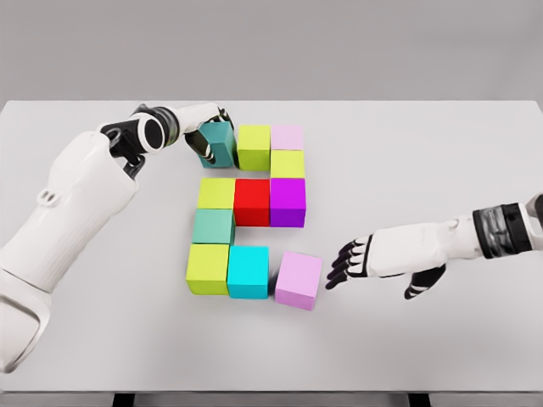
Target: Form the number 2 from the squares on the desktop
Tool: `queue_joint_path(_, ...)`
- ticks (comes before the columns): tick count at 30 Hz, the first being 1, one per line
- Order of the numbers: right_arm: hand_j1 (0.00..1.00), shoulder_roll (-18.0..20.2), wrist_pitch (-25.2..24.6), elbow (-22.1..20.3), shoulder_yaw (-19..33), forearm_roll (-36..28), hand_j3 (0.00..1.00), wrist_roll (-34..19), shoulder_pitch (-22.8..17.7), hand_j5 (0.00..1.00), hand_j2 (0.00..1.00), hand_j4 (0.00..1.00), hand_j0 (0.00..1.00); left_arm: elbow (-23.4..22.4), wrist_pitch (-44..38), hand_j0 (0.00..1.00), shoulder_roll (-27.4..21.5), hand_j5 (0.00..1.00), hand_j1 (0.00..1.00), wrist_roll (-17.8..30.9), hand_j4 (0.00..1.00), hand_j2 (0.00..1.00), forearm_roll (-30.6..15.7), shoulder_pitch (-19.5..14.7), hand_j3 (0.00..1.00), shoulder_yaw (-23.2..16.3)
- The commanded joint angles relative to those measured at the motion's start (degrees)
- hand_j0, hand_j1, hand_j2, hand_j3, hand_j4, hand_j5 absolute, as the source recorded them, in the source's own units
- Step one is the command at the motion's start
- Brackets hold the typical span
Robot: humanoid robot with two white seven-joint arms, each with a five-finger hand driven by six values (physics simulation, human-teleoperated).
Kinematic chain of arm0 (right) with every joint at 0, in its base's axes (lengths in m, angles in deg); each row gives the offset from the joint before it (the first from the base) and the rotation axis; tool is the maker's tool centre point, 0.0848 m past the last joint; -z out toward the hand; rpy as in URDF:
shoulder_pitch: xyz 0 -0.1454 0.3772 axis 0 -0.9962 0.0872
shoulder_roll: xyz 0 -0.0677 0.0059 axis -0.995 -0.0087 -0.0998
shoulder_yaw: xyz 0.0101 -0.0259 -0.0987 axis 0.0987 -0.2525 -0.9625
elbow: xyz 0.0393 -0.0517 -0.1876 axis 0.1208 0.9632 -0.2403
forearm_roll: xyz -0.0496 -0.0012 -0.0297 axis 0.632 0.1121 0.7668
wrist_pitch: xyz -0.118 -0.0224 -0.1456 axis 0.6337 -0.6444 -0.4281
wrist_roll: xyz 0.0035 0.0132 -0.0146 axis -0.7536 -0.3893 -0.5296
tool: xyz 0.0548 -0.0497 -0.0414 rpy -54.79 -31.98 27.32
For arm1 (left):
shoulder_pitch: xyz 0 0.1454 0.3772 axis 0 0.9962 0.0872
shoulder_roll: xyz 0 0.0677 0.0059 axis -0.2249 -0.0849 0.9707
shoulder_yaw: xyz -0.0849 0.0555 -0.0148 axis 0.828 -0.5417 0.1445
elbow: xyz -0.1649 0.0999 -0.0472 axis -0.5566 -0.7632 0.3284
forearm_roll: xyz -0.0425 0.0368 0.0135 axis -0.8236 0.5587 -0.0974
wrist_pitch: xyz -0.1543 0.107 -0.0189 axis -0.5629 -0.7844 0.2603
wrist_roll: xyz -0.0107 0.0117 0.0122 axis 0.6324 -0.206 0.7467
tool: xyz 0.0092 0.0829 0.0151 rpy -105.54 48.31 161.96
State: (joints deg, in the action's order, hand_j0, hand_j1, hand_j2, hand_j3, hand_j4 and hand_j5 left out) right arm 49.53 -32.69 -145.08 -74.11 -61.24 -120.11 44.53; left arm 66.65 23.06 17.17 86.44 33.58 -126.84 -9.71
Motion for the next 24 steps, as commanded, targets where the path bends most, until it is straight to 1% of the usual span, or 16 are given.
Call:
queue_joint_path(1,1.00,-0.39,-0.13,0.16,0.08,-0.28,1.00,0.02,0.00,1.00,1.00,1.00,1.00,-1.02,0.18,0.82,0.40,0.82,0.82,-0.02,0.82,0.82,0.76,0.00,0.82,0.13)
queue_joint_path(2,1.00,-0.39,-0.13,0.25,0.08,0.07,1.00,0.02,-0.09,1.00,1.00,1.00,1.00,-1.11,0.18,0.86,0.57,0.86,0.86,-0.02,0.86,0.86,1.20,0.00,0.86,0.21)
queue_joint_path(3,1.00,-0.39,-0.13,0.52,0.08,0.07,1.00,0.02,-0.09,1.00,1.00,1.00,1.00,-1.19,0.18,0.87,0.58,0.87,0.87,-0.02,0.87,0.87,1.20,0.00,0.87,0.21)
queue_joint_path(8,1.00,-0.56,-0.13,0.87,0.16,0.07,1.00,0.02,0.18,1.00,1.00,1.00,1.00,-1.11,0.18,0.90,0.58,0.90,0.90,-0.02,0.90,0.90,1.28,0.00,0.90,0.30)
queue_joint_path(10,1.00,-2.14,-0.13,1.57,0.08,0.07,1.00,0.02,0.26,1.00,1.00,1.00,1.00,-1.11,0.18,0.91,0.58,0.91,0.91,-0.02,0.91,0.91,1.28,0.00,0.91,0.30)
queue_joint_path(13,1.00,-2.41,-0.13,1.92,-0.01,0.42,1.00,0.02,0.18,1.00,1.00,1.00,1.00,-1.11,0.18,0.99,0.57,0.99,0.99,-0.02,0.99,0.99,1.20,0.00,0.99,0.39)
queue_joint_path(20,1.00,-3.02,-0.13,2.54,0.16,0.42,1.00,0.02,0.70,1.00,1.00,1.00,1.00,-0.93,0.18,1.00,0.22,1.00,1.00,-0.02,1.00,1.00,1.11,0.00,1.00,0.48)
queue_joint_path(23,1.00,-3.11,-0.13,2.98,0.16,0.16,1.00,0.02,0.88,1.00,1.00,1.00,1.00,0.12,0.27,1.00,-0.39,1.00,1.00,-0.02,1.00,1.00,1.02,-0.09,1.00,0.83)
queue_joint_path(24,1.00,-3.81,-0.13,3.07,0.52,0.24,1.00,0.02,0.88,1.00,1.00,1.00,1.00,1.44,0.36,1.00,-0.92,1.00,1.00,-0.02,1.00,1.00,0.93,0.09,1.00,1.88)
